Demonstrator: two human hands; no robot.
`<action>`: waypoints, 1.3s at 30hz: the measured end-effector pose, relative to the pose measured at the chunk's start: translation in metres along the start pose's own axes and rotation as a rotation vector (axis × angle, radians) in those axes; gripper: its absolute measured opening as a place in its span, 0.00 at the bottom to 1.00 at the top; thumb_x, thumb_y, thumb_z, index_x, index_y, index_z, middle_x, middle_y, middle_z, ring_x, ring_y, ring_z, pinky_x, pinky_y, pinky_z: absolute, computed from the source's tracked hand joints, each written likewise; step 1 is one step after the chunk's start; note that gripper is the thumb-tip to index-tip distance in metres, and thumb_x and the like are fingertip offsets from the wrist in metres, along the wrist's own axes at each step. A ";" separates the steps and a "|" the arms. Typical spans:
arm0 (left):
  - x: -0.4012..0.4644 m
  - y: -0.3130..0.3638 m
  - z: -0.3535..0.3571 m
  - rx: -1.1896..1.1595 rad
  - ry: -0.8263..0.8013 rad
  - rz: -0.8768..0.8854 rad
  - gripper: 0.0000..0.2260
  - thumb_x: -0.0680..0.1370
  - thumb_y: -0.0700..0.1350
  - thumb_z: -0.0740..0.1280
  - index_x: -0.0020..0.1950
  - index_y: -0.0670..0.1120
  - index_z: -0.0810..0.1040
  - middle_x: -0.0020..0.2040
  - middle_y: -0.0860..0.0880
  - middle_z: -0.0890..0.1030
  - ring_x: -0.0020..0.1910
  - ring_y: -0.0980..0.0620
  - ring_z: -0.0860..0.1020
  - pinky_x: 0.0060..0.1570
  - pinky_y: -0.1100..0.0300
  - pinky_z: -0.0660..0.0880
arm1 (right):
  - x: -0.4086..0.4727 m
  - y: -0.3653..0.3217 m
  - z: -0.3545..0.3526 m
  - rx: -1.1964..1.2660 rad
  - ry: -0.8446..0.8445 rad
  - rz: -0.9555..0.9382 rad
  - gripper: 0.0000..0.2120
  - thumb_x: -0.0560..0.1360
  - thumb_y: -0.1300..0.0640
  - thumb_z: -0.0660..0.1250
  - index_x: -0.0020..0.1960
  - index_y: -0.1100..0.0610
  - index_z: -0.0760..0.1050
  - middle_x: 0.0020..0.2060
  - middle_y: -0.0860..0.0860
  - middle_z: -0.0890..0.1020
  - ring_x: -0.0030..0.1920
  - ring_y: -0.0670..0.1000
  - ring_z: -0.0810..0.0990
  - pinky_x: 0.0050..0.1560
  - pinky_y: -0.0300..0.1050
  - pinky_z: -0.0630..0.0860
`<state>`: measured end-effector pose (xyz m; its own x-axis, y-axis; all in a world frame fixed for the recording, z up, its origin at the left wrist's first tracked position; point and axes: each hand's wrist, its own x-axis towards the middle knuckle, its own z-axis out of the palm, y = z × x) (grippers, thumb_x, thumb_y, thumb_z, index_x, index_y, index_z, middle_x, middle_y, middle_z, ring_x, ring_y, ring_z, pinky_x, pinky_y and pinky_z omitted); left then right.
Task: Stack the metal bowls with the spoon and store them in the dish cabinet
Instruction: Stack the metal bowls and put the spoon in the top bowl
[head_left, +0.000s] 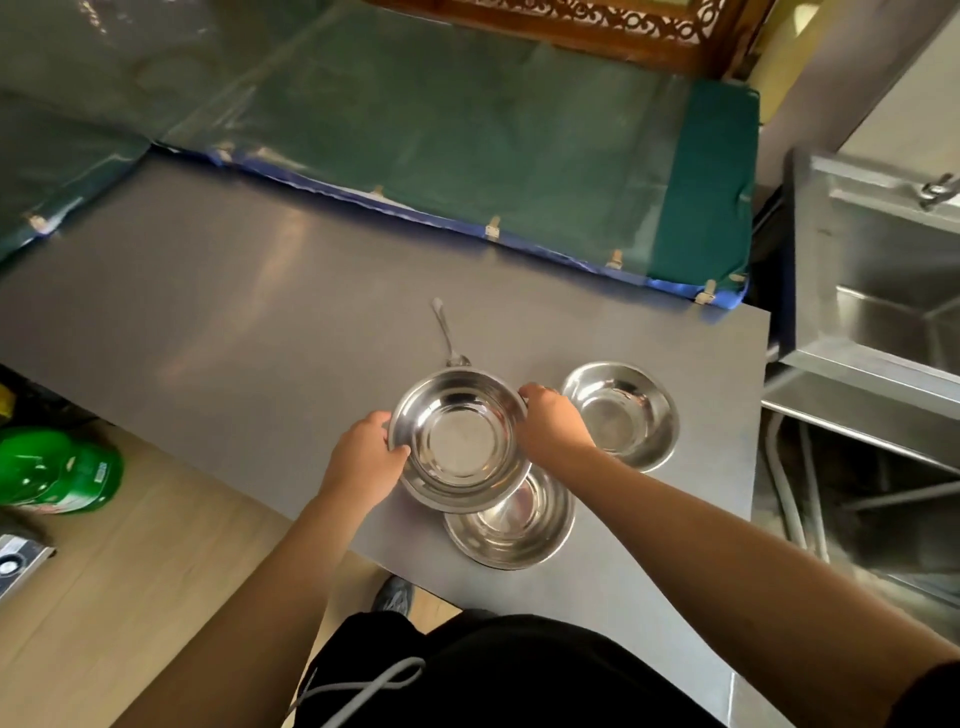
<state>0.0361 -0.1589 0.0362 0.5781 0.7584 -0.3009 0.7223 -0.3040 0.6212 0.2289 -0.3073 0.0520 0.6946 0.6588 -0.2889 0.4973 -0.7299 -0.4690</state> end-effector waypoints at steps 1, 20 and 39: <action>-0.003 0.005 0.009 -0.003 -0.023 -0.001 0.18 0.74 0.41 0.70 0.63 0.44 0.76 0.47 0.47 0.82 0.39 0.43 0.83 0.46 0.46 0.81 | -0.005 0.011 -0.001 -0.004 -0.001 0.011 0.12 0.76 0.65 0.62 0.58 0.61 0.77 0.51 0.58 0.83 0.51 0.60 0.82 0.45 0.44 0.73; -0.016 0.010 0.079 0.119 -0.102 0.017 0.17 0.75 0.38 0.66 0.61 0.52 0.76 0.35 0.55 0.75 0.35 0.52 0.74 0.33 0.61 0.67 | -0.052 0.082 0.026 0.148 0.002 0.248 0.11 0.77 0.61 0.65 0.59 0.57 0.76 0.51 0.56 0.82 0.49 0.58 0.81 0.50 0.52 0.80; 0.035 0.022 0.040 -0.005 -0.225 0.060 0.22 0.73 0.35 0.66 0.64 0.53 0.78 0.45 0.53 0.80 0.42 0.47 0.81 0.44 0.55 0.78 | -0.034 0.059 0.026 0.284 0.072 0.379 0.15 0.79 0.57 0.64 0.65 0.55 0.75 0.54 0.54 0.84 0.52 0.58 0.82 0.48 0.46 0.77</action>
<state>0.0873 -0.1623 0.0102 0.6905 0.5912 -0.4168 0.6824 -0.3413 0.6464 0.2212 -0.3682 0.0119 0.8388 0.3341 -0.4300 0.0472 -0.8313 -0.5539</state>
